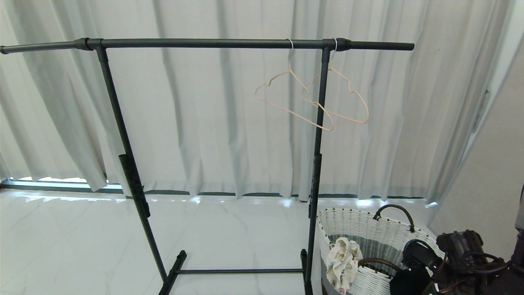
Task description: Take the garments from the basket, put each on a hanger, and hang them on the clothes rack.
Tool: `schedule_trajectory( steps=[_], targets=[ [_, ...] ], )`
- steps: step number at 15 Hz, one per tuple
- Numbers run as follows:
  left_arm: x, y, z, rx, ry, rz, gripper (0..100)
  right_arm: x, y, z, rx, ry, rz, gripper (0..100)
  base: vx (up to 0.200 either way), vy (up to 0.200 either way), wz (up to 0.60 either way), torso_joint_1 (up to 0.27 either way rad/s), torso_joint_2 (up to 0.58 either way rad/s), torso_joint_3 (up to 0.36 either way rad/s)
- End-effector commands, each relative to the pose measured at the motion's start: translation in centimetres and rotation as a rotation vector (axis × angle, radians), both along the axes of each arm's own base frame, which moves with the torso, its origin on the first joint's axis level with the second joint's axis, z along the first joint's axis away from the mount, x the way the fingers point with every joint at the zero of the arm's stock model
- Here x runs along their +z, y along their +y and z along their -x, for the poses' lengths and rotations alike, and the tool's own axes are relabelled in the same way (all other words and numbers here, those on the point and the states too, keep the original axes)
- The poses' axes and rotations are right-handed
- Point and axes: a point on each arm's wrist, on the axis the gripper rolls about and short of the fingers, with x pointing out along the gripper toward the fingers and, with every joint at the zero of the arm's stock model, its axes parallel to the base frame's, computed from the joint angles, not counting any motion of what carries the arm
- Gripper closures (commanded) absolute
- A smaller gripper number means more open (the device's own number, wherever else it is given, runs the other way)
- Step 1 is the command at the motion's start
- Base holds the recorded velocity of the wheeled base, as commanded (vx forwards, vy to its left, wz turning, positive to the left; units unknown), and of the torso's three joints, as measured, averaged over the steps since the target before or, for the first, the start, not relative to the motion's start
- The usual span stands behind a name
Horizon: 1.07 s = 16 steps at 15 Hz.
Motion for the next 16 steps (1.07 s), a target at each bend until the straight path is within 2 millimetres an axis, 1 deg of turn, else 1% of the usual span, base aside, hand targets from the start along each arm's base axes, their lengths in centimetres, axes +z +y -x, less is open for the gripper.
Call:
schedule_trajectory(
  steps=[1, 3, 4, 7, 10, 13, 15, 16],
  targets=[
    [0.0, 0.0, 0.0, 0.000, -0.001, 0.000, 0, -0.4, -0.2, -0.5, -0.012, -0.017, 0.000, 0, 0.000, 0.000, 0.00, 0.000, 0.00, 0.000],
    [0.0, 0.0, 0.0, 0.000, -0.001, 0.000, 0, -0.2, -0.1, -1.2, -0.014, -0.046, -0.005, 0, 0.000, 0.000, 0.00, 0.000, 0.00, 0.000],
    [0.0, 0.0, 0.0, 0.001, -0.001, 0.000, 0, -0.1, 0.0, -1.4, -0.014, -0.055, -0.006, 100, 0.000, 0.000, 0.00, 0.000, 0.00, 0.000],
    [0.0, 0.0, 0.0, 0.001, -0.001, 0.000, 0, 0.4, 0.0, -1.4, -0.013, -0.091, -0.011, 100, 0.000, 0.000, 0.00, 0.000, 0.00, 0.000],
    [0.0, 0.0, 0.0, 0.000, -0.001, 0.000, 0, 3.0, -0.2, -0.2, 0.007, -0.177, -0.017, 100, 0.000, 0.000, 0.00, 0.000, 0.00, 0.000],
    [0.0, 0.0, 0.0, 0.000, -0.001, 0.000, 0, 7.1, -0.7, 2.4, 0.011, -0.247, -0.019, 100, 0.000, 0.000, 0.00, 0.000, 0.00, 0.000],
    [0.0, 0.0, 0.0, 0.000, -0.001, 0.000, 0, 11.6, -1.1, 3.1, -0.006, -0.292, -0.022, 100, 0.000, 0.000, 0.00, 0.000, 0.00, 0.000],
    [0.0, 0.0, 0.0, 0.001, -0.001, 0.000, 0, 15.1, -1.3, 3.4, -0.021, -0.297, -0.024, 100, 0.000, 0.000, 0.00, 0.000, 0.00, 0.000]
  ],
)
